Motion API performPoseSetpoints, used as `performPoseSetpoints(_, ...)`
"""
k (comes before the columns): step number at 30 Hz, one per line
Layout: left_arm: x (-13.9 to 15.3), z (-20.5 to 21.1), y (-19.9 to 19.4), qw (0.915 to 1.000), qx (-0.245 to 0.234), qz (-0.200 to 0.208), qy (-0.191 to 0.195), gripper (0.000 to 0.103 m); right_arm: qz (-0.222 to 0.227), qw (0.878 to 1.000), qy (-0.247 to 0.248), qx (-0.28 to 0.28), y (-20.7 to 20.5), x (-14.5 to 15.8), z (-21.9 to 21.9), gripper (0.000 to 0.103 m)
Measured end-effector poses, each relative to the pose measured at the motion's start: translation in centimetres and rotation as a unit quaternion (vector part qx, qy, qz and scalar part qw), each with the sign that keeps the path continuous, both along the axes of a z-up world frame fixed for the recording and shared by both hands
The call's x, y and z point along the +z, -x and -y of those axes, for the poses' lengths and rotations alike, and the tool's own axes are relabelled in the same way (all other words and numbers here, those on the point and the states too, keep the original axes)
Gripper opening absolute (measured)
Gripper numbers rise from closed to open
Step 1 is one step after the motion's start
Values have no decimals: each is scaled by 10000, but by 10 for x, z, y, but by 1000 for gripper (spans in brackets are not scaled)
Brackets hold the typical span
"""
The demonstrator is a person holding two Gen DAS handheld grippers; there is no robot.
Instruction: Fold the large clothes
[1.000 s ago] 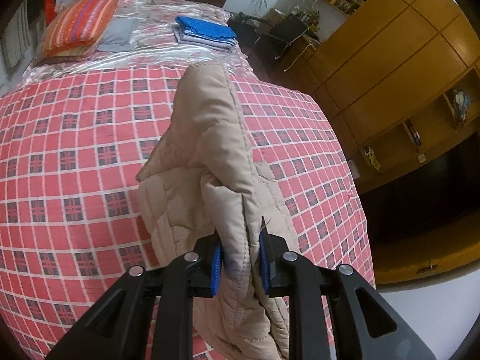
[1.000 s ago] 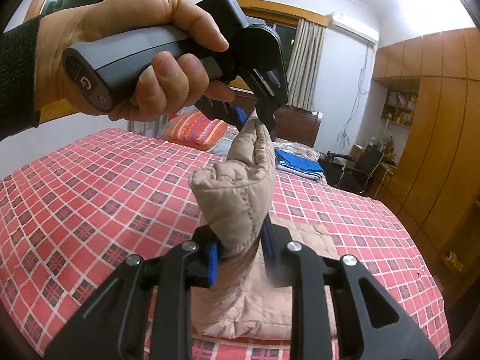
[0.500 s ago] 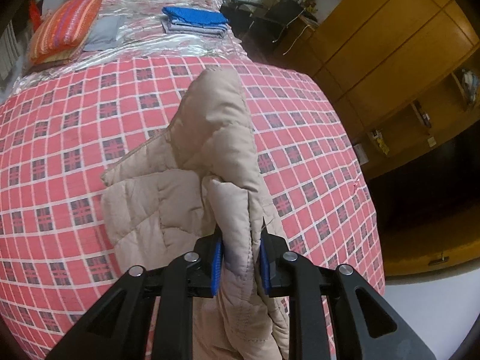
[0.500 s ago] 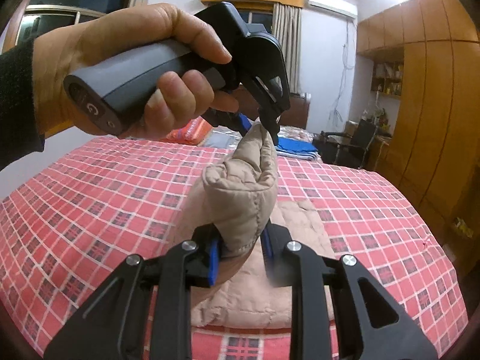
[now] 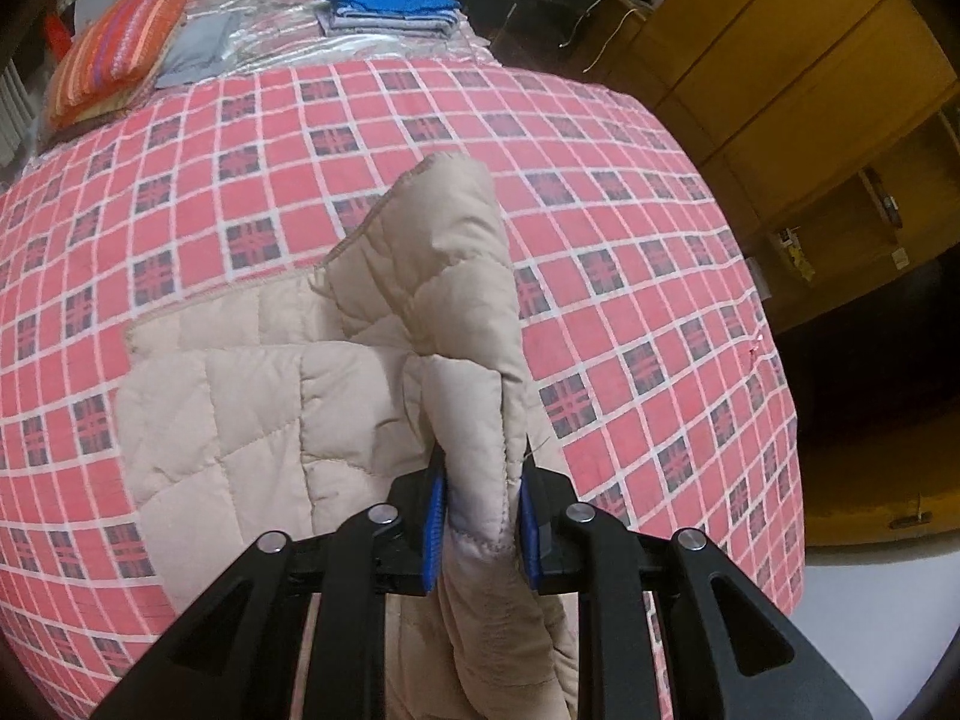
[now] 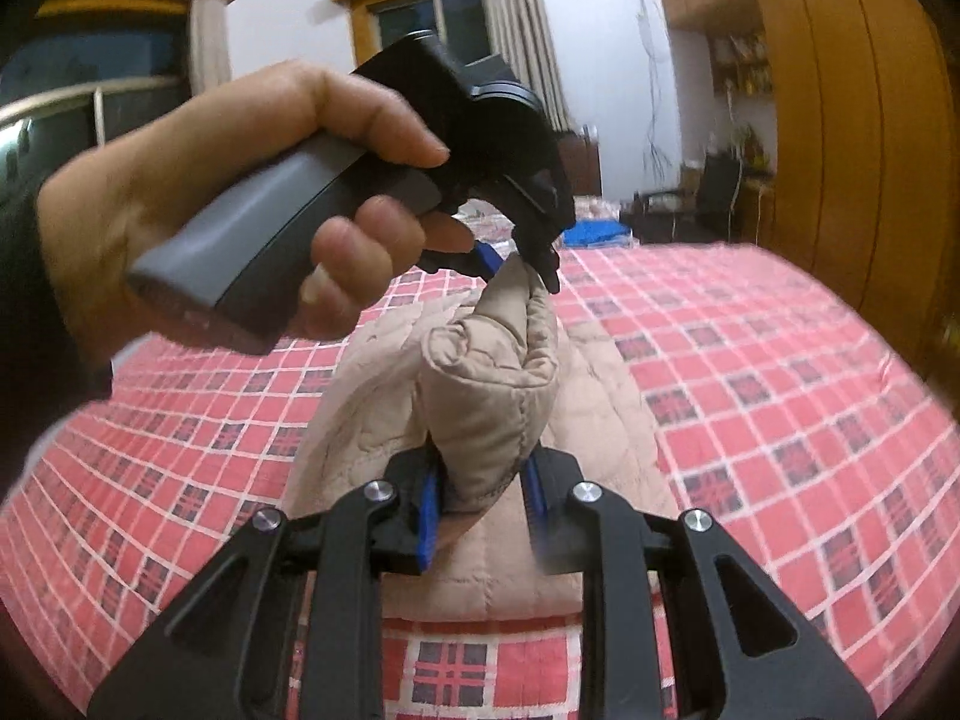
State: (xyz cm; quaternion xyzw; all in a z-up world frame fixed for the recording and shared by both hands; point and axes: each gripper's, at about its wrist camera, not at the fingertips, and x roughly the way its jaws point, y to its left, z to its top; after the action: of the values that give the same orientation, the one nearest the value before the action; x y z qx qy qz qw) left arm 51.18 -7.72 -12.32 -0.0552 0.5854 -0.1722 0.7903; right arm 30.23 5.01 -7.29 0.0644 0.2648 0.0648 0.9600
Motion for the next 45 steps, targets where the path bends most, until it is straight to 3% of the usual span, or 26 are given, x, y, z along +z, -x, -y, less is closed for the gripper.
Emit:
performPoseSetpoints(12,-46,49,-3,9979,-117,134,-623,22,-477,9933,-1048,-68,-11,-43,52,22)
performPoseSetpoints(14,-49,53,-2,9977,-106,217,-633,28,-537,9903,-1283,-32,-12,-48,59,22)
performPoseSetpoints(18,-43,48,3,9988,-72,424,-216,41,-740,9817,-1751,76,-13,-57,73,21)
performPoseSetpoints(21,-28,29,7,9978,161,620,178,59,-874,9760,-1986,169,-14,-62,80,21)
performPoseSetpoints(25,4,-7,20,9935,181,932,629,66,-1194,9543,-2718,360,-18,-71,98,24)
performPoseSetpoints(28,23,-39,41,9889,-35,1265,779,76,-1480,9282,-3339,707,-27,-72,112,32)
performPoseSetpoints(30,25,-70,62,9851,-151,1488,848,77,-1705,9079,-3709,953,-38,-70,125,54)
performPoseSetpoints(31,22,-85,72,9841,-151,1540,872,77,-1757,9020,-3826,954,-42,-69,130,72)
performPoseSetpoints(32,15,-100,82,9835,-145,1541,933,77,-1848,8942,-3969,938,-52,-69,138,81)
performPoseSetpoints(37,-20,-138,122,9765,-98,1349,1676,77,-2514,8574,-4309,1262,-124,-77,151,81)
performPoseSetpoints(40,-30,-139,141,9684,-282,1376,2060,77,-2743,8597,-4120,1258,-159,-76,144,80)
performPoseSetpoints(44,-38,-130,155,9596,-572,1396,2373,77,-3064,8505,-4079,1281,-203,-82,135,63)
performPoseSetpoints(45,-39,-129,156,9585,-616,1372,2421,77,-3097,8504,-4059,1274,-208,-82,134,50)
